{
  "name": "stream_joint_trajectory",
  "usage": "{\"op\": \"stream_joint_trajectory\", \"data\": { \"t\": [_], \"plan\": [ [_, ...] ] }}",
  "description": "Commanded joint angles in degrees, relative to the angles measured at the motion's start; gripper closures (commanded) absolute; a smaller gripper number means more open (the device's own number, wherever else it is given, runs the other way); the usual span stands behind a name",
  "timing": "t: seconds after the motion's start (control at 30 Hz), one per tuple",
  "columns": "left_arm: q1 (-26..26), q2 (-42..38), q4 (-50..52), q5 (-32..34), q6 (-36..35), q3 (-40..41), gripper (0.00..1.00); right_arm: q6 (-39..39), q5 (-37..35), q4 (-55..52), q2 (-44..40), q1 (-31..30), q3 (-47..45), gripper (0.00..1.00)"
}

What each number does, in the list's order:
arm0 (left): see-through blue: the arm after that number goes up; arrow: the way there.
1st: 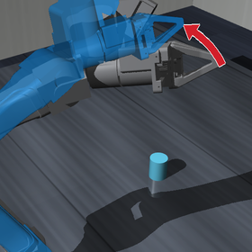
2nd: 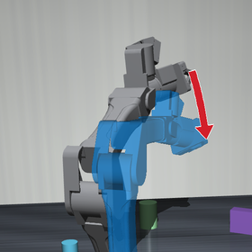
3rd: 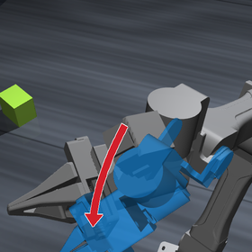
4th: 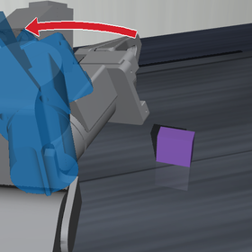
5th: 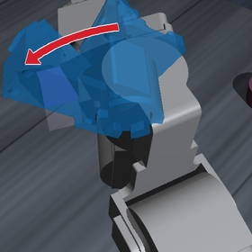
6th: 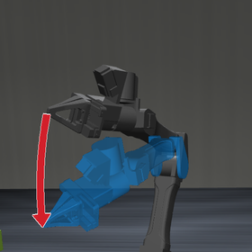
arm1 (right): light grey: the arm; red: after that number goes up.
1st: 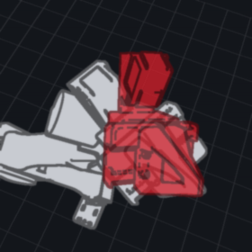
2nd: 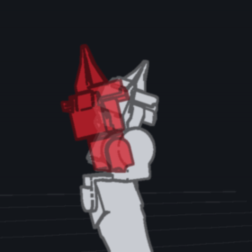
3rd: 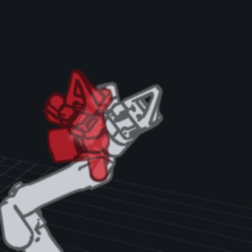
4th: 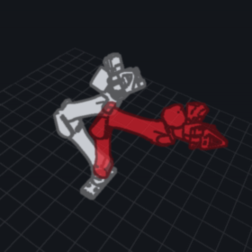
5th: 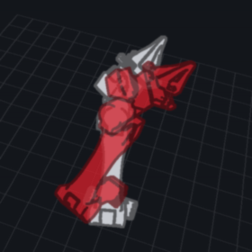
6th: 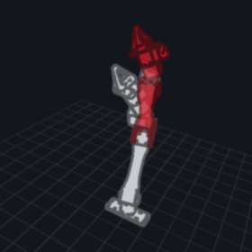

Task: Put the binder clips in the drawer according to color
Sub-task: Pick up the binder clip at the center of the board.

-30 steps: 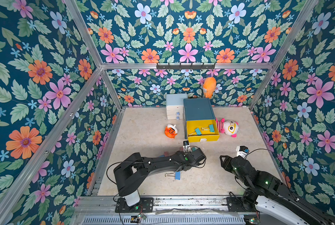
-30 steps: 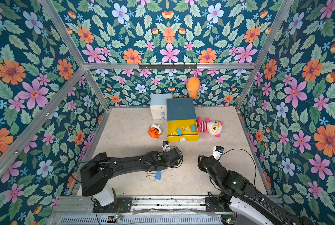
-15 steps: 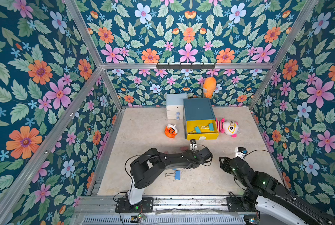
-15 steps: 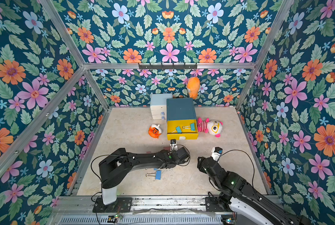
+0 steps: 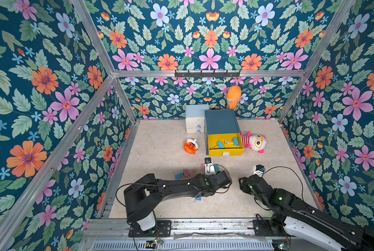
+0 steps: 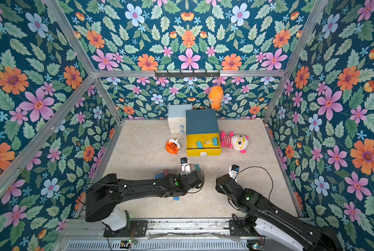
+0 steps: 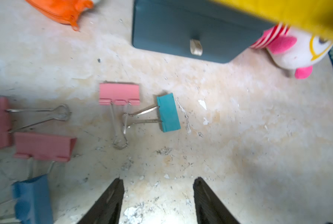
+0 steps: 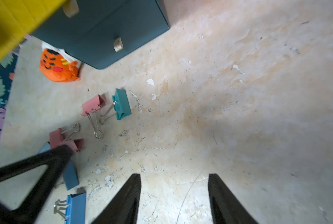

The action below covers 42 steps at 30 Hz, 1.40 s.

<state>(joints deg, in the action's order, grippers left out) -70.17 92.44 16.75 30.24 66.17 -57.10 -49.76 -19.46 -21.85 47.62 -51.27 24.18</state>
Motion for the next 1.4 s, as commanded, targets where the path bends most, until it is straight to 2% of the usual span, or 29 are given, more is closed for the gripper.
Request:
{"op": "stream_joint_trajectory", "data": {
  "t": [0.0, 0.1, 0.27, 0.6, 0.8, 1.13, 1.37],
  "plan": [
    [0.1, -4.3, 3.0, 3.2, 2.4, 1.9, 0.37, 4.5, 4.0, 12.0, 9.1, -0.1, 1.6, 0.42],
    [1.2, -9.0, 3.8, 3.4, 2.5, 4.4, 0.37, 8.2, 6.5, 18.2, 18.8, -0.1, 4.1, 0.41],
    [3.3, -15.8, 5.8, 4.8, 2.1, 7.2, 0.36, 13.3, 5.8, 21.1, 29.4, -0.3, 7.9, 0.39],
    [5.4, -27.6, 12.1, 8.9, 2.6, 10.5, 0.36, 17.6, 1.3, 24.9, 44.1, -2.9, 13.5, 0.34],
    [5.8, -32.0, 15.2, 10.5, 3.2, 10.9, 0.36, 18.5, -2.5, 25.1, 51.1, -3.2, 16.2, 0.35],
    [5.8, -31.9, 15.5, 10.3, 3.3, 10.8, 0.36, 22.1, -3.7, 27.4, 55.5, -3.2, 16.8, 0.48],
    [5.8, -31.6, 15.1, 10.1, 3.3, 11.0, 0.37, 22.6, -3.5, 29.5, 56.6, -3.3, 15.9, 0.66]
  ]
}}
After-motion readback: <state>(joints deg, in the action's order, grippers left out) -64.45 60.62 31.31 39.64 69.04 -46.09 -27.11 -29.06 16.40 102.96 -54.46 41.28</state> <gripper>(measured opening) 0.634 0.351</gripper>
